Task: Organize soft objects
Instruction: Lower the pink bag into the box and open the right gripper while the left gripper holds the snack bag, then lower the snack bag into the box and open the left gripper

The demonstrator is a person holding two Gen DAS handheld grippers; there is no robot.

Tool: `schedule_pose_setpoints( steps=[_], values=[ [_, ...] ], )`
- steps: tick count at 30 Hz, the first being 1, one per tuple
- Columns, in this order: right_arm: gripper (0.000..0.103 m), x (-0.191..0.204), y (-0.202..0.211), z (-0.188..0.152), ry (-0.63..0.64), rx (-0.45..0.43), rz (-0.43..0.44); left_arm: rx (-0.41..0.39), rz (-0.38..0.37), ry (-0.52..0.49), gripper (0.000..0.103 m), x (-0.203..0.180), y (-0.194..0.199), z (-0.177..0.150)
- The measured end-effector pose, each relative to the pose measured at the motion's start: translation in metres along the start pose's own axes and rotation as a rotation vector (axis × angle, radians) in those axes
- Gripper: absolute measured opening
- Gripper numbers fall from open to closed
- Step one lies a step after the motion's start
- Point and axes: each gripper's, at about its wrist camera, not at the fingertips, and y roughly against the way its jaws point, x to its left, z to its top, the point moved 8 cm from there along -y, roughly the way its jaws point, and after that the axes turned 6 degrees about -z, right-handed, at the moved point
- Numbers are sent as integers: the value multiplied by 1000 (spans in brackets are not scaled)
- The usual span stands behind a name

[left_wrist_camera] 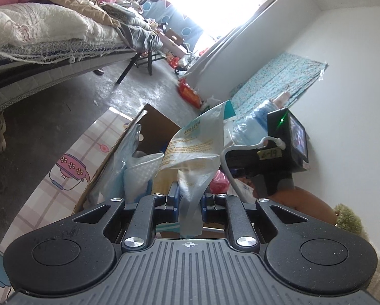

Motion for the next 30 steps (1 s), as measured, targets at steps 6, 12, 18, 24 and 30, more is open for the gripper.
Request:
schedule_pose_setpoints(
  steps=[6, 12, 18, 24, 30],
  values=[
    [49, 4, -6, -3, 39, 3, -44, 7, 7, 8, 14, 2, -2, -2],
    [51, -1, 6, 0, 33, -19, -30, 14, 11, 9, 14, 2, -5, -3],
    [51, -5, 14, -1, 24, -32, 7, 15, 17, 9, 14, 2, -6, -4],
    [51, -8, 20, -2, -40, -30, 104, 22, 28, 4, 14, 3, -7, -3],
    [51, -25, 79, -28, -95, -153, 306, 50, 23, -11, 14, -3, -8, 1]
  ],
)
